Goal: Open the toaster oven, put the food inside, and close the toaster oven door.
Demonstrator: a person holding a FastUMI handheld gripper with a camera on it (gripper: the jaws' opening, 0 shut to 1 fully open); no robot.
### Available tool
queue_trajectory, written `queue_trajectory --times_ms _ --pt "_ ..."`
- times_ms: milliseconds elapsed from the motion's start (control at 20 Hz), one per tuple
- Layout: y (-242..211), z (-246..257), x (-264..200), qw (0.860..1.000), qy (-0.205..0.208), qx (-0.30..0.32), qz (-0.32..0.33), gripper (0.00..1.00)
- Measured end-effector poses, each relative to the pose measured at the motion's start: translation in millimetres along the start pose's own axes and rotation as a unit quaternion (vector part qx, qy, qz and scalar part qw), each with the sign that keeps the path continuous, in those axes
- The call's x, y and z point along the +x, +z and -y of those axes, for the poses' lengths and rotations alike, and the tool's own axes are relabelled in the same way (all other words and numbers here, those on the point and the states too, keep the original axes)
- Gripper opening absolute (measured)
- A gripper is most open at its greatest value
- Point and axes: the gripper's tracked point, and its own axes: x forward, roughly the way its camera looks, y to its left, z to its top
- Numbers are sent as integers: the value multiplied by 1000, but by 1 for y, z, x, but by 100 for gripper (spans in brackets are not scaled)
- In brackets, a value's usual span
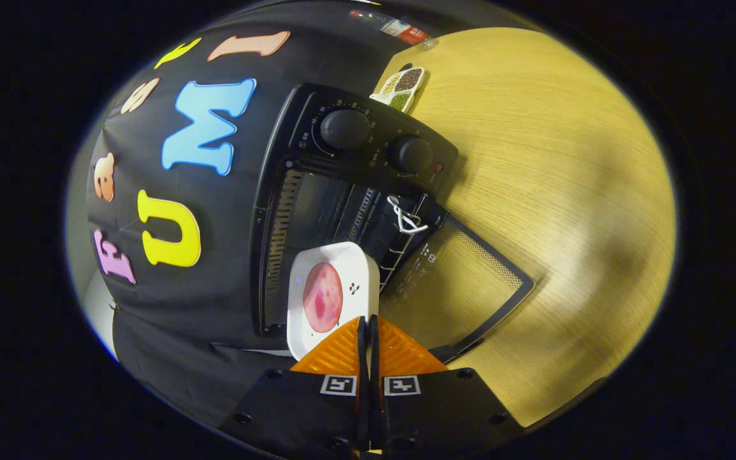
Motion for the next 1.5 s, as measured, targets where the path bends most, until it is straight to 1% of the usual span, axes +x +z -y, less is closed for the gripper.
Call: queue_trajectory --times_ms 300,450,700,750,900,1000,1100,1200,1300,1350,1450,1500 --pt "14 -8 28 996 0 42 73 2" --pt "19 -14 41 991 0 67 114 2" --pt "25 -24 65 982 -9 109 155 2" --pt "26 -24 69 980 -14 115 161 3" --pt "24 -26 82 979 -23 128 159 3" --pt "23 -29 86 979 -22 127 160 3" --pt "18 -33 88 981 -12 127 147 8" --pt "10 -39 87 984 5 124 125 15" --pt "11 -47 75 987 19 97 127 48" --pt "11 -52 68 989 25 74 129 64" --pt "0 -57 57 994 30 21 107 97" --pt "-7 -55 52 996 25 -6 91 97"
